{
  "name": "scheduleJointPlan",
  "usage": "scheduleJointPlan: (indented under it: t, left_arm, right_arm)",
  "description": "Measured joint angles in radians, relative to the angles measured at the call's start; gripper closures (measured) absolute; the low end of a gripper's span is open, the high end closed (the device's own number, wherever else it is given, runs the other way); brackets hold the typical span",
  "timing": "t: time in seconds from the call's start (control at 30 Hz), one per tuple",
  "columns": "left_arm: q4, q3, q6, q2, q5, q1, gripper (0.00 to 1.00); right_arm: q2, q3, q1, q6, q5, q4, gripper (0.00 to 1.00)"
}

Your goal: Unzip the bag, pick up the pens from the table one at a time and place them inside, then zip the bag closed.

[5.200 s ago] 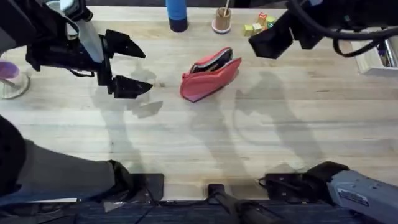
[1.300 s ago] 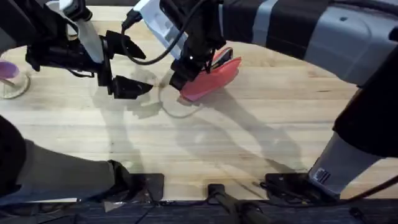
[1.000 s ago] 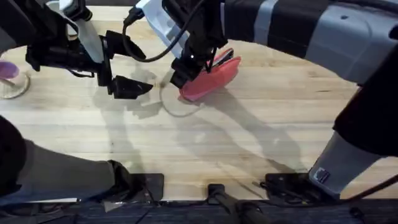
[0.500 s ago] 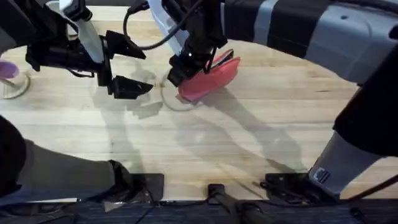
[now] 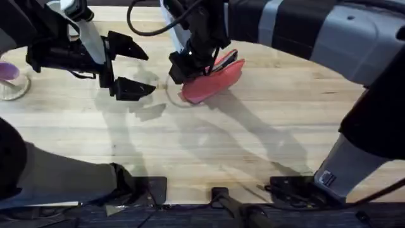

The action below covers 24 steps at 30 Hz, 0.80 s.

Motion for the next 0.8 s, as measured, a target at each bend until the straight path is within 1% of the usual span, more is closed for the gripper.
scheduleJointPlan:
  t: [0.3,0.47,0.67,0.8]
  left_arm:
    - [0.000,0.000,0.000,0.000,0.000,0.000,0.006]
    - [0.000,0.000,0.000,0.000,0.000,0.000,0.006]
    - [0.000,0.000,0.000,0.000,0.000,0.000,0.006]
    - [0.000,0.000,0.000,0.000,0.000,0.000,0.006]
  right_arm:
    - [0.000,0.006,0.000,-0.002,-0.003,-0.011,0.969]
    - [-0.004,0.038,0.000,-0.043,-0.004,-0.020,0.971]
    - [-0.045,0.051,0.000,-0.088,0.030,-0.032,0.970]
    - [-0.050,0.054,0.000,-0.099,0.040,-0.043,0.970]
